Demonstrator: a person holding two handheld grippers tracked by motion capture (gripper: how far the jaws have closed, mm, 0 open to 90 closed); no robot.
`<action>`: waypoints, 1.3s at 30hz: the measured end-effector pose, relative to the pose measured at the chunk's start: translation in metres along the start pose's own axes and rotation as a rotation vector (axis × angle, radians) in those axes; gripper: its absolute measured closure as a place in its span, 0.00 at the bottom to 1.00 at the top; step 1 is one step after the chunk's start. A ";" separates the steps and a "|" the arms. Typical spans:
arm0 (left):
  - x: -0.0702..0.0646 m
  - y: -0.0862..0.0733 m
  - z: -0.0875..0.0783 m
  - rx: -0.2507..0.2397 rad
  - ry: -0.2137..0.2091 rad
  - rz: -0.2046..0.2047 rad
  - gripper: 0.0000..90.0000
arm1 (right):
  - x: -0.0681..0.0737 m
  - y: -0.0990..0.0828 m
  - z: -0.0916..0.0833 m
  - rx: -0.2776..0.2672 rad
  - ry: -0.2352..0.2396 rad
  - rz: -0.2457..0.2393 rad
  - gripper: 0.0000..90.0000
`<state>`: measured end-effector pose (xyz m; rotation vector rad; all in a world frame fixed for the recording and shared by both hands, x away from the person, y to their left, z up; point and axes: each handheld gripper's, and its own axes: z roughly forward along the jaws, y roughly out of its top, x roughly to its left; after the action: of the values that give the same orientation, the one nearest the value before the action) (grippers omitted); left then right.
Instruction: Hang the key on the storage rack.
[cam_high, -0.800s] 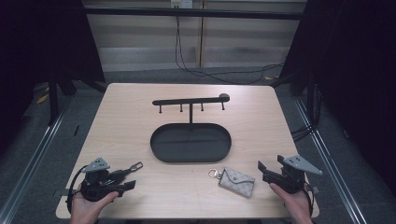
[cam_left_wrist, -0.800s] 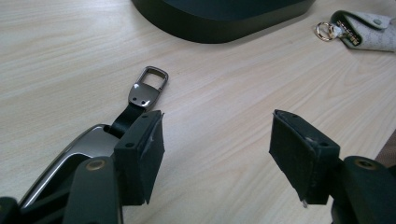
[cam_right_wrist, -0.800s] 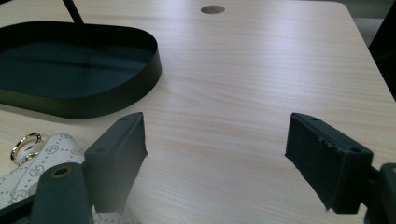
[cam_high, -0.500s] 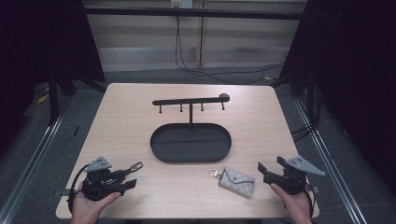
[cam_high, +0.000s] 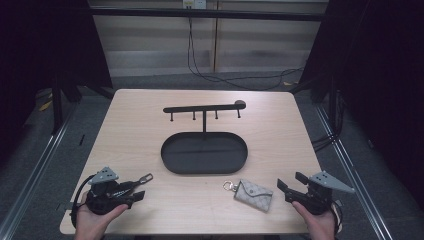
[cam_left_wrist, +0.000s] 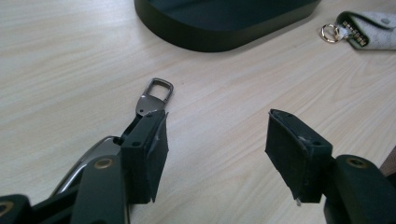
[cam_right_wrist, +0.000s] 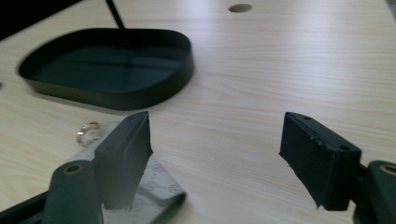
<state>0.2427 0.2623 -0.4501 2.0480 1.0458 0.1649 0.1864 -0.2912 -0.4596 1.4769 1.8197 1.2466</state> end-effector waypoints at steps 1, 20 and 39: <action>0.001 0.002 0.000 -0.006 -0.010 -0.017 0.44 | 0.002 -0.001 0.000 0.028 0.047 0.015 0.24; 0.003 0.054 0.019 0.202 0.024 0.154 0.58 | 0.001 -0.002 -0.004 0.021 0.080 0.034 0.24; 0.023 0.078 0.058 0.497 0.065 0.206 0.71 | 0.003 -0.002 0.002 0.070 0.116 0.002 0.26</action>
<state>0.3313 0.2185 -0.4382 2.6168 0.9814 0.0807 0.1858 -0.2875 -0.4613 1.4717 1.9554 1.3063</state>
